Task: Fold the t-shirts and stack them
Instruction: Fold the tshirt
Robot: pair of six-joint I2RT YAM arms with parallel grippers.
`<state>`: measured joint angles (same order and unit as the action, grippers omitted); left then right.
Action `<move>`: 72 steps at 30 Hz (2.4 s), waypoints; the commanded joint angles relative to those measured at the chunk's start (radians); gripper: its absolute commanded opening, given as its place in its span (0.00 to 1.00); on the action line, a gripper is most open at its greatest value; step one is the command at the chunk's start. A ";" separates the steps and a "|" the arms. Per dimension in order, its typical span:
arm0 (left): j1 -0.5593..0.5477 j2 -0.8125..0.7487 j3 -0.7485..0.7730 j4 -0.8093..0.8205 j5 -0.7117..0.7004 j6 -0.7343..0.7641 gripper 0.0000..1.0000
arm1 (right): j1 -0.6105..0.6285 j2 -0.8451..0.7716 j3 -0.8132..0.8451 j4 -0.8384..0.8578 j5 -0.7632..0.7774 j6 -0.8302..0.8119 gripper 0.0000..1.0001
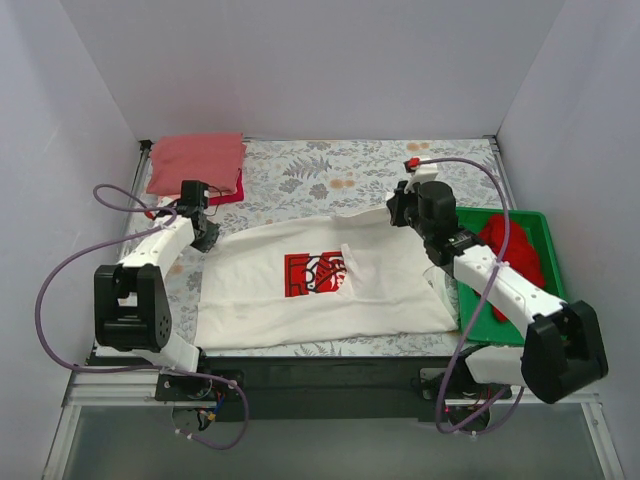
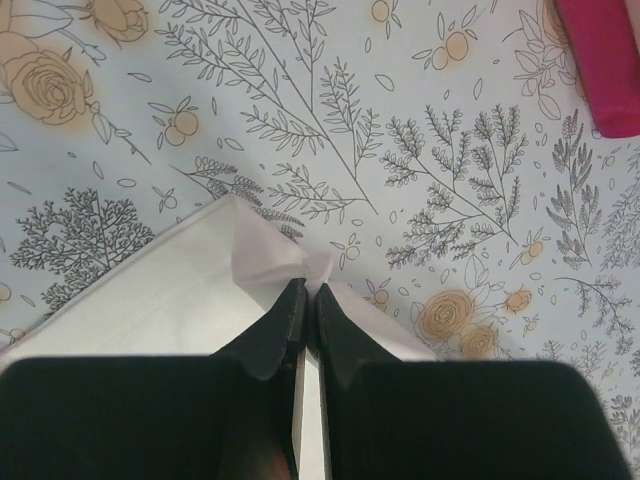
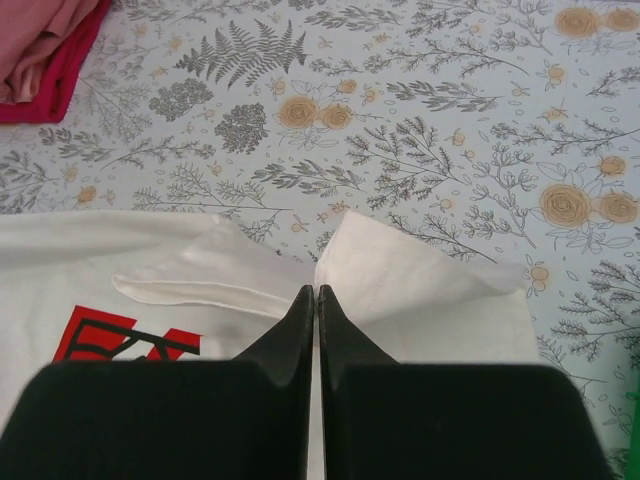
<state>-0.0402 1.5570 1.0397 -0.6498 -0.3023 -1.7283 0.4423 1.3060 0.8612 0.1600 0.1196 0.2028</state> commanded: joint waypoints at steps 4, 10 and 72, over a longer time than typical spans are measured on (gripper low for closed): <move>0.005 -0.135 -0.038 -0.022 -0.064 -0.050 0.00 | 0.035 -0.203 -0.093 -0.072 0.089 -0.002 0.01; 0.005 -0.170 -0.043 -0.056 -0.104 -0.080 0.00 | 0.045 -0.333 -0.114 -0.158 0.120 -0.009 0.01; 0.005 -0.235 -0.203 -0.204 -0.290 -0.359 0.60 | 0.098 -0.804 -0.409 -0.731 -0.296 0.251 0.67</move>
<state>-0.0402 1.3495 0.7555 -0.7761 -0.4911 -1.9785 0.5339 0.5323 0.4404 -0.5621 -0.1486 0.4183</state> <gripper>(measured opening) 0.562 0.498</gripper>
